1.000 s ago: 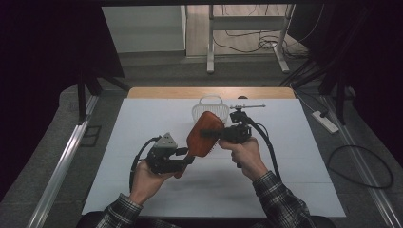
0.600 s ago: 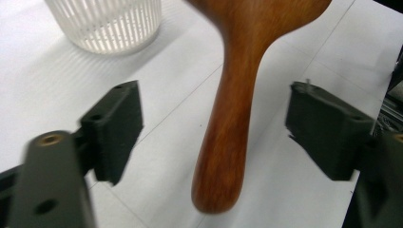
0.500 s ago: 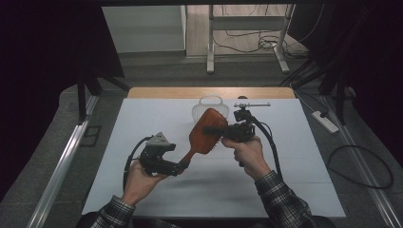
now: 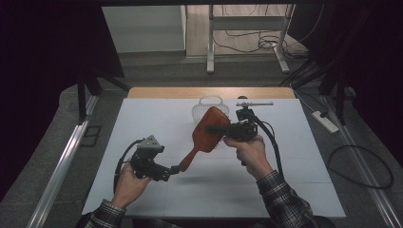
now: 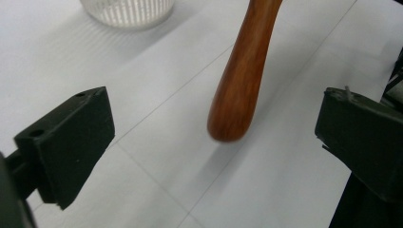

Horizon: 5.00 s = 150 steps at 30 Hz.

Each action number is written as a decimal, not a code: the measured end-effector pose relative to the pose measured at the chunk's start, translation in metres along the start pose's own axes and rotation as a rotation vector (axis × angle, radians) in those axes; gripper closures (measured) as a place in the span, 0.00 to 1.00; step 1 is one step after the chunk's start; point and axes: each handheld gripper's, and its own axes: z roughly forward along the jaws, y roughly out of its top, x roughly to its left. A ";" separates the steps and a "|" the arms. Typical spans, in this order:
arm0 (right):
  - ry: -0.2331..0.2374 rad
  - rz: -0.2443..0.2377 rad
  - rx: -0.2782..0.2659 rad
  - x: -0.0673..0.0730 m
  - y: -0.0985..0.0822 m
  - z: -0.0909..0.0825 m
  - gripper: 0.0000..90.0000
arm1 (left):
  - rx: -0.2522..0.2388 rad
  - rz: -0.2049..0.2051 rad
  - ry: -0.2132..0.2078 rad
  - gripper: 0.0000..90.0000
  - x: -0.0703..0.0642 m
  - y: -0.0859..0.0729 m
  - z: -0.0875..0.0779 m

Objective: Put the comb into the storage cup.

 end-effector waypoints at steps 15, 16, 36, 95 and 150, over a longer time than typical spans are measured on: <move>-0.036 -0.006 -0.024 -0.004 0.003 -0.008 0.64 | -0.037 -0.041 0.012 0.00 0.009 -0.028 -0.026; -0.036 -0.006 -0.027 -0.004 0.003 -0.008 0.64 | -0.036 -0.048 0.012 0.00 0.009 -0.030 -0.027; -0.058 -0.001 -0.056 -0.009 0.009 -0.014 0.63 | -0.027 -0.065 0.051 0.00 0.006 -0.062 -0.047; -0.182 0.028 -0.191 -0.026 0.085 -0.023 0.63 | 0.006 -0.058 0.119 0.00 0.003 -0.085 -0.068; -0.331 0.013 -0.194 -0.057 0.110 0.004 0.63 | 0.009 -0.064 0.118 0.00 0.004 -0.086 -0.068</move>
